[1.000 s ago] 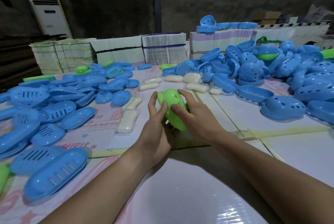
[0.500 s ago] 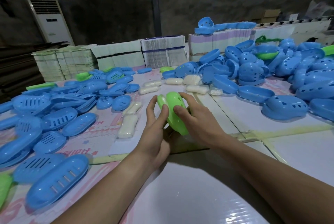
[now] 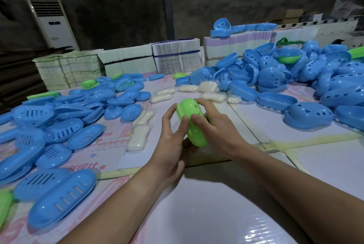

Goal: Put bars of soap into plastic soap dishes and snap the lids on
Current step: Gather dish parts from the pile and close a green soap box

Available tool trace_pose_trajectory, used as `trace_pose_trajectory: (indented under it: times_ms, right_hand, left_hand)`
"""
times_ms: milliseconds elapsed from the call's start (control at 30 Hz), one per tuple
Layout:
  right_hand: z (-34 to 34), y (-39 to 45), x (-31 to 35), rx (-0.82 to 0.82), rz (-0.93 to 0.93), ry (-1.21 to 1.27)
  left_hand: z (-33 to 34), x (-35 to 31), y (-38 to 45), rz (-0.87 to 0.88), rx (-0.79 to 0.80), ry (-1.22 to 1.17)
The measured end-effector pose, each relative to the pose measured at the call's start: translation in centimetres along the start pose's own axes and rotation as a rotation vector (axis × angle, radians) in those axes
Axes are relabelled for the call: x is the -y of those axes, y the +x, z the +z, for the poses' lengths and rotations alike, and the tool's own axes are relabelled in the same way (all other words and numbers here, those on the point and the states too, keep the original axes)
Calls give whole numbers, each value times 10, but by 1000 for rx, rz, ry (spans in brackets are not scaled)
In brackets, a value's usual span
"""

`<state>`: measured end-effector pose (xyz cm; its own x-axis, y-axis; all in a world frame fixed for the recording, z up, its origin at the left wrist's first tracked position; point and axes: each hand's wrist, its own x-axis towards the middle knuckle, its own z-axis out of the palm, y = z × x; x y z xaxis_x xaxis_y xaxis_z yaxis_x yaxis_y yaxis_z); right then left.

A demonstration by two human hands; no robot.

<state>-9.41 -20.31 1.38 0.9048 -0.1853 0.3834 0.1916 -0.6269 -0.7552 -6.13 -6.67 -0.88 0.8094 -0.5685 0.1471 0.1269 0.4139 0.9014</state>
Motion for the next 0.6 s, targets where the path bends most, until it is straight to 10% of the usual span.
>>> trace_pose_trajectory:
  times_ms: [600]
  right_hand:
    - [-7,-1,3,113,-19,156]
  left_hand:
    - [3,-9,-3,1,31,78]
